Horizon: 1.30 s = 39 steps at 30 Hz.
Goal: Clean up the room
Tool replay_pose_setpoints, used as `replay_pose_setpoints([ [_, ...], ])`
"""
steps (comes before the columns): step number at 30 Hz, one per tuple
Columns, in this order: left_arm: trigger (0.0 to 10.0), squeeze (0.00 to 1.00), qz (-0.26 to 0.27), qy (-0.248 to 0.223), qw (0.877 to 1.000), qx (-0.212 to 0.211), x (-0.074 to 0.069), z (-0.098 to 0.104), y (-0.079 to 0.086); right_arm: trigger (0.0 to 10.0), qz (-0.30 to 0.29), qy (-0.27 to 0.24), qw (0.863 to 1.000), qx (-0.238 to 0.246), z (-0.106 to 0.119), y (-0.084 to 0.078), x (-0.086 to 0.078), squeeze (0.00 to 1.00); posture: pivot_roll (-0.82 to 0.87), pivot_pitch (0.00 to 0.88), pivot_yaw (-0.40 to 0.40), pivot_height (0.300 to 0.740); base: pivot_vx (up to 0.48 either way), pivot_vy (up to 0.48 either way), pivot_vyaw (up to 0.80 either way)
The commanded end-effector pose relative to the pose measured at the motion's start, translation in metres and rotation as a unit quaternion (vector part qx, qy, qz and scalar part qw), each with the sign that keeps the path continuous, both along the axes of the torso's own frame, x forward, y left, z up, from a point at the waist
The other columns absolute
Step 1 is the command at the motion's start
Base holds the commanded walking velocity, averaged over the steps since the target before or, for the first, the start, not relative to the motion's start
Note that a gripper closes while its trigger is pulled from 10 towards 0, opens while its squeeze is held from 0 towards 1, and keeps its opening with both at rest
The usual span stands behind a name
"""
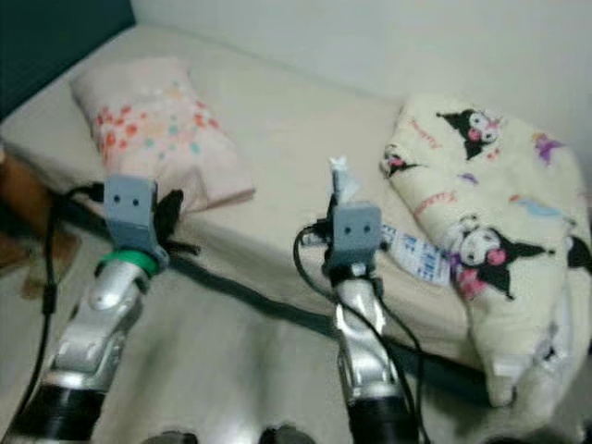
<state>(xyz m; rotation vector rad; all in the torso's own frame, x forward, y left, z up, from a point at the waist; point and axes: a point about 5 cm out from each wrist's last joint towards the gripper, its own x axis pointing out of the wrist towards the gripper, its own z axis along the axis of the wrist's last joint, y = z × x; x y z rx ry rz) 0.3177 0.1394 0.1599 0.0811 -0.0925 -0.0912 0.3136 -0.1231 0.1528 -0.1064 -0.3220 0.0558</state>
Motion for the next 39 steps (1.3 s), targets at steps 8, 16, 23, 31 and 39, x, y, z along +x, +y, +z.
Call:
replay_pose_setpoints([
  [8,10.0,0.00,0.004,0.021,1.000,0.012,-0.003,-0.009,0.006,10.0,0.003,0.002,1.000,0.005,0.000,0.000,0.003,0.00,0.04,0.074,-0.005,0.740,0.000,0.000,0.75],
  [16,10.0,0.00,0.005,0.025,1.000,0.014,-0.003,-0.009,0.006,10.0,0.024,0.001,1.000,0.008,0.001,0.005,0.003,0.00,0.03,0.078,-0.002,0.740,0.000,0.000,0.75],
  [23,10.0,0.00,0.007,0.030,0.999,0.018,-0.003,-0.011,0.007,10.0,0.043,0.000,0.999,0.010,0.001,0.011,0.001,0.00,0.04,0.081,0.001,0.740,0.000,0.000,0.74],
  [31,10.0,0.00,0.012,0.033,0.999,0.021,-0.003,-0.012,0.009,10.0,0.066,-0.002,0.998,0.010,0.002,0.018,0.000,0.00,0.04,0.077,0.002,0.740,0.000,0.000,0.73],
  [39,10.0,0.00,0.021,0.036,0.999,0.032,-0.003,-0.015,0.012,10.0,0.086,-0.003,0.996,0.006,0.001,0.023,-0.001,0.00,0.04,0.069,0.005,0.740,0.000,0.000,0.73],
])
